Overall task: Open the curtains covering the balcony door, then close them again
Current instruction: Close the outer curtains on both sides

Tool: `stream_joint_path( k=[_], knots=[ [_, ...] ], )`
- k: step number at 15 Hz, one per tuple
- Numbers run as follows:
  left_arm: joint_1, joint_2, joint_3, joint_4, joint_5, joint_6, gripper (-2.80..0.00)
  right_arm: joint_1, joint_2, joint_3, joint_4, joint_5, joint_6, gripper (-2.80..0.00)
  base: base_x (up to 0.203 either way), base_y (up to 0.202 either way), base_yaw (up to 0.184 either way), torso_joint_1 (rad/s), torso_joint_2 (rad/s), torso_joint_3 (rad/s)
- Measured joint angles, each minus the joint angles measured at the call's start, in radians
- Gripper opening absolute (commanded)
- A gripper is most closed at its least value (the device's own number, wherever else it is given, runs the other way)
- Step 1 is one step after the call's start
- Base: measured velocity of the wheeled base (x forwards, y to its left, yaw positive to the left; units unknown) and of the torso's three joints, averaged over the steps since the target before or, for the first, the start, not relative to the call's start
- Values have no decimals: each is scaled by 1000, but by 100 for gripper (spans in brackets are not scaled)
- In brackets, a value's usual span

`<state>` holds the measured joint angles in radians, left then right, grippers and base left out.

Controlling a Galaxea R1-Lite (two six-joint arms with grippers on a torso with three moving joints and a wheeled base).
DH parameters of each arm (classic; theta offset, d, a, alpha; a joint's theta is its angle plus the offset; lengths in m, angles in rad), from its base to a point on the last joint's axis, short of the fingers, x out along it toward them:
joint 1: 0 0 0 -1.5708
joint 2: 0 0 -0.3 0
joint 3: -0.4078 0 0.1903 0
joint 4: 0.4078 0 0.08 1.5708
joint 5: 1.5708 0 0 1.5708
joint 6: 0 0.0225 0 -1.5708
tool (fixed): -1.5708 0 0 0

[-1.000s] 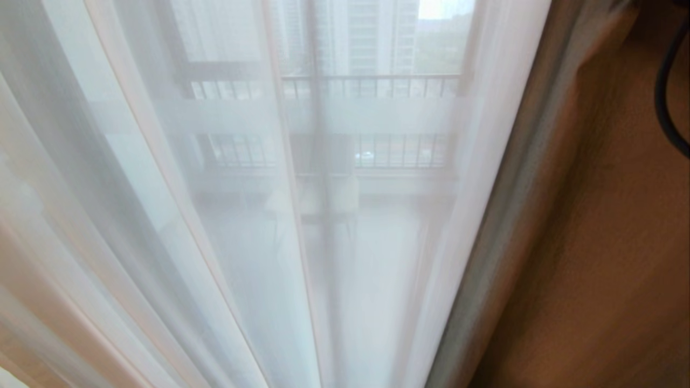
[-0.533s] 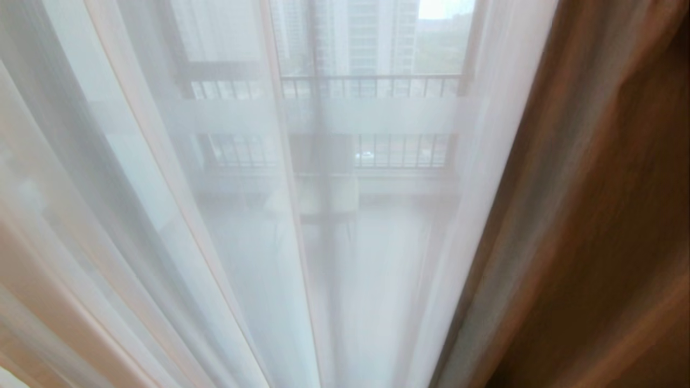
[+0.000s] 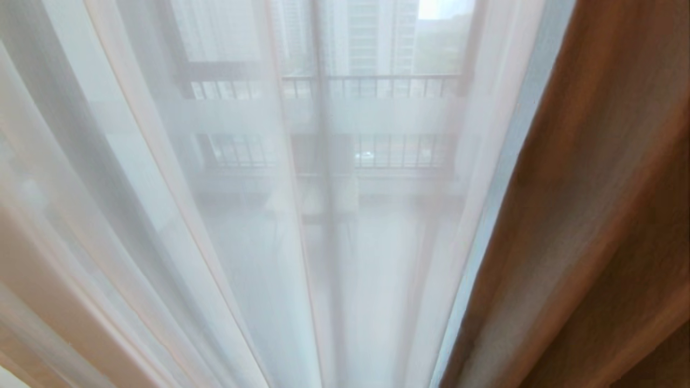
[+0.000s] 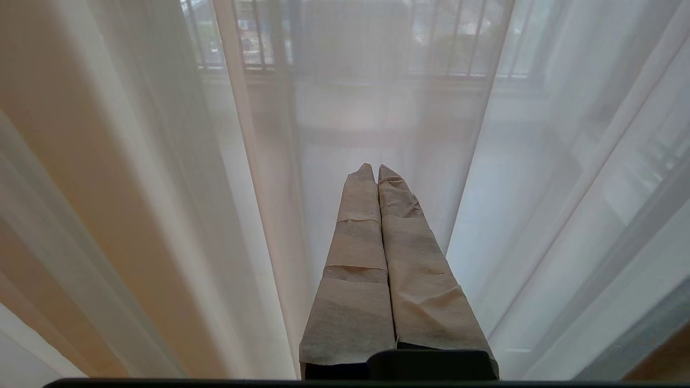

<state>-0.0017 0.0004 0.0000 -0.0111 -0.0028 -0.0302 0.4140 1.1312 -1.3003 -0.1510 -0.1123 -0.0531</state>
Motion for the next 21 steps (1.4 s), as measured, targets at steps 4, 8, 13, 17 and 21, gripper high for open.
stream_joint_path(
  k=[4,8,13,17,21],
  knots=[
    [0,0,0,-1,0,0,-280,0,-156,140,53,6,0,0,0,0,0,0,0,0],
    [0,0,0,-1,0,0,-280,0,-280,226,115,7,0,0,0,0,0,0,0,0],
    [0,0,0,-1,0,0,-280,0,-332,251,117,7,0,-280,0,0,0,0,0,0],
    [0,0,0,0,0,0,-280,0,-345,265,117,5,0,-280,0,0,0,0,0,0],
    [0,0,0,0,0,0,-280,0,-348,269,118,4,0,-280,0,0,0,0,0,0]
  ],
)
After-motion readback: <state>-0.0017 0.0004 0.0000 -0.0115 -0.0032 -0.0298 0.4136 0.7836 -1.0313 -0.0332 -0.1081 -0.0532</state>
